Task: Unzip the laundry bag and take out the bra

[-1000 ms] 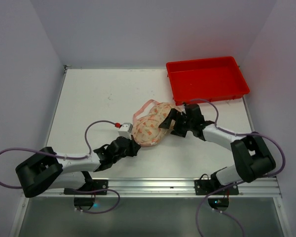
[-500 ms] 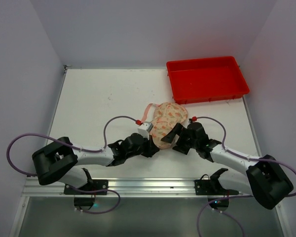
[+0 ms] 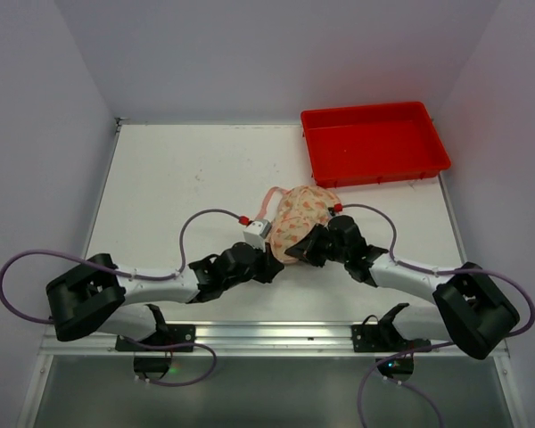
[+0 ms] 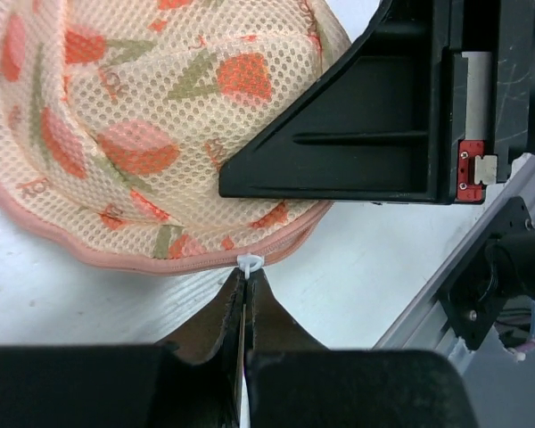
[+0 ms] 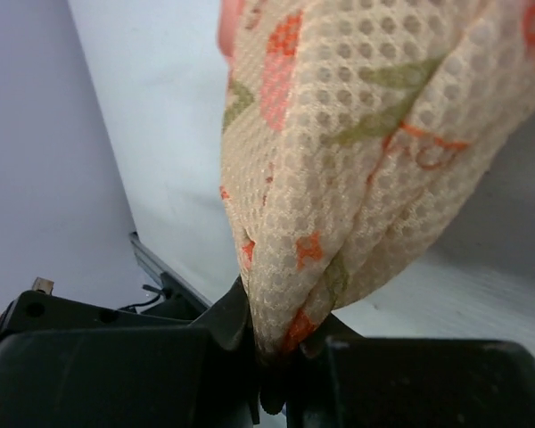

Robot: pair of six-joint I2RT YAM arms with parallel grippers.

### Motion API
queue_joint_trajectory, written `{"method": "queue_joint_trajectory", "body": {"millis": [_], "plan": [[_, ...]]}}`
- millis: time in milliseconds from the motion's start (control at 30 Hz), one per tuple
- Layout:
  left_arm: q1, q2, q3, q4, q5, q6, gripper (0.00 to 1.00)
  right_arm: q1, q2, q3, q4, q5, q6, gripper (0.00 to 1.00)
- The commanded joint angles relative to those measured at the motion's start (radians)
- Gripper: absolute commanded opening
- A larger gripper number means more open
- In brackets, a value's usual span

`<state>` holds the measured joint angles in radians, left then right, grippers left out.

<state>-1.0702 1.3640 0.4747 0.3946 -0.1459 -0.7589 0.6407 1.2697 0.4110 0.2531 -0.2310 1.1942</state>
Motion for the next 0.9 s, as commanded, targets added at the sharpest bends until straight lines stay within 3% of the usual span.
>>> {"method": "queue_joint_trajectory", "body": {"millis": [0, 100, 267, 567, 667, 767, 833, 867], "plan": [[0.007, -0.077, -0.01, -0.066, -0.15, 0.061, 0.0, -0.004, -0.01, 0.052, -0.095, -0.005, -0.105, 0.0], [0.068, -0.094, -0.019, -0.166, -0.152, 0.061, 0.0, -0.004, -0.021, 0.107, -0.133, -0.043, -0.203, 0.0], [0.209, -0.179, -0.108, -0.181, -0.09, 0.046, 0.0, -0.006, 0.013, 0.193, -0.229, -0.117, -0.347, 0.0], [0.227, -0.374, -0.143, -0.391, -0.195, 0.037, 0.0, -0.016, 0.152, 0.374, -0.228, -0.468, -0.562, 0.0], [0.225, -0.426, -0.153, -0.441, -0.153, 0.026, 0.0, -0.019, 0.204, 0.483, -0.357, -0.389, -0.648, 0.0], [0.225, -0.441, -0.182, -0.357, -0.08, 0.027, 0.0, -0.073, 0.233, 0.515, -0.364, -0.337, -0.631, 0.0], [0.223, -0.416, -0.189, -0.266, -0.003, 0.026, 0.0, -0.111, 0.263, 0.519, -0.362, -0.291, -0.579, 0.1], [0.222, -0.369, -0.186, -0.232, 0.023, 0.02, 0.0, -0.149, 0.267, 0.512, -0.357, -0.275, -0.544, 0.21]]}}
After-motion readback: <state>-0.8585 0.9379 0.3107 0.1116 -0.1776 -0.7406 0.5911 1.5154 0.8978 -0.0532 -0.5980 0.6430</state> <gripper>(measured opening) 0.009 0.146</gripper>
